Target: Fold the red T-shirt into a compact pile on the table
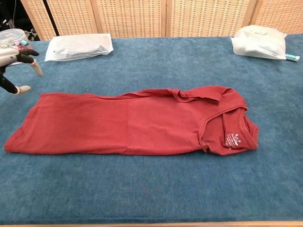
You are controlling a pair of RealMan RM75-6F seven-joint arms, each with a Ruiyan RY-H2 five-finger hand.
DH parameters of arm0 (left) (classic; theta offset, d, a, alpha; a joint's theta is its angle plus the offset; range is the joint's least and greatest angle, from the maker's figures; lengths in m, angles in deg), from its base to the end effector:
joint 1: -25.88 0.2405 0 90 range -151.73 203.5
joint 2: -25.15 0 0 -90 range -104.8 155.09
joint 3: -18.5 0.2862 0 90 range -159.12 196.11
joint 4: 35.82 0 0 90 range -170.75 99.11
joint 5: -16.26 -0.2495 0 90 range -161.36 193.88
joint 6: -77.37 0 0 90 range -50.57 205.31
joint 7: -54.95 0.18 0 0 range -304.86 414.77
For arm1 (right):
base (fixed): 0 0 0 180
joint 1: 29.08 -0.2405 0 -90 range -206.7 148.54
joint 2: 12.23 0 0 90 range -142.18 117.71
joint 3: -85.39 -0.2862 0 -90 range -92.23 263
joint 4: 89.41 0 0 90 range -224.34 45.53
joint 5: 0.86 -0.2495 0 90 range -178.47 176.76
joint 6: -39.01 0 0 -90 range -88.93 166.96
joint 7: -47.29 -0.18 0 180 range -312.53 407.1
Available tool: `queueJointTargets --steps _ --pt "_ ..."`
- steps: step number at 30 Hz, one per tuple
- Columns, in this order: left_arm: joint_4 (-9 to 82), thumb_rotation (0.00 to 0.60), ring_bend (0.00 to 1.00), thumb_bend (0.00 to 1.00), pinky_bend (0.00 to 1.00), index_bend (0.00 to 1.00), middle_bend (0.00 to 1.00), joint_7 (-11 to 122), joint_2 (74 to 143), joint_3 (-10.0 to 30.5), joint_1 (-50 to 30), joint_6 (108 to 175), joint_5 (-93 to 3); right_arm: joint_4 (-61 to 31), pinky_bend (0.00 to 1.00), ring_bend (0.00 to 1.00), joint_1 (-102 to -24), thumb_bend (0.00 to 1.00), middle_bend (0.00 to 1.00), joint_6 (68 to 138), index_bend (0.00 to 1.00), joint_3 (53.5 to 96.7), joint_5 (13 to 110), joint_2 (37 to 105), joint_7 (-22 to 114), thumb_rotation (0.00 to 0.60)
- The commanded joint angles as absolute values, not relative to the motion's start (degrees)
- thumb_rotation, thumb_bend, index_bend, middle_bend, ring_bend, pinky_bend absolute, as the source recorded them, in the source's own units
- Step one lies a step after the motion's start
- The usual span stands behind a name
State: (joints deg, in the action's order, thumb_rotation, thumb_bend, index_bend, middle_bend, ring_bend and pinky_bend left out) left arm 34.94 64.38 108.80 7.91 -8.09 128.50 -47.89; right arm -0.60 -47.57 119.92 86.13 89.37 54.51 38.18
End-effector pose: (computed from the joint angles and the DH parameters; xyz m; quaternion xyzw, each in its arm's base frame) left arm -0.3065 0.4273 0.0001 -0.6793 -0.4245 -0.3001 0.5180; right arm -0.3035 -0.2851 0.0981 0.6597 -0.3787 0.4548 0.4632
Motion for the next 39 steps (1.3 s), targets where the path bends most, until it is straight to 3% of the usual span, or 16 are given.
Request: queueJointTargets --steps 1,13,39 --pt "34.5 0.6 0.0 0.39 0.0 0.37 0.0 67.9 110.9 7.1 -9.6 127.2 -44.5 -1.4 0.0 0.0 -47.5 0.0 0.0 119.3 0.0 86.1 89.6 54.7 37.5 0.6" --pt "29.7 0.6 0.0 0.39 0.0 0.39 0.0 72.9 116.2 7.0 -12.6 124.4 -38.0 -2.1 0.0 0.0 -47.3 0.0 0.0 118.4 0.0 85.2 89.7 54.7 36.4 0.6" --pt "31.5 0.6 0.0 0.41 0.0 0.43 0.0 71.5 116.0 9.7 -10.7 127.1 -40.9 -2.0 0.0 0.0 -46.5 0.0 0.0 117.7 0.0 84.2 90.3 54.5 35.8 0.6"
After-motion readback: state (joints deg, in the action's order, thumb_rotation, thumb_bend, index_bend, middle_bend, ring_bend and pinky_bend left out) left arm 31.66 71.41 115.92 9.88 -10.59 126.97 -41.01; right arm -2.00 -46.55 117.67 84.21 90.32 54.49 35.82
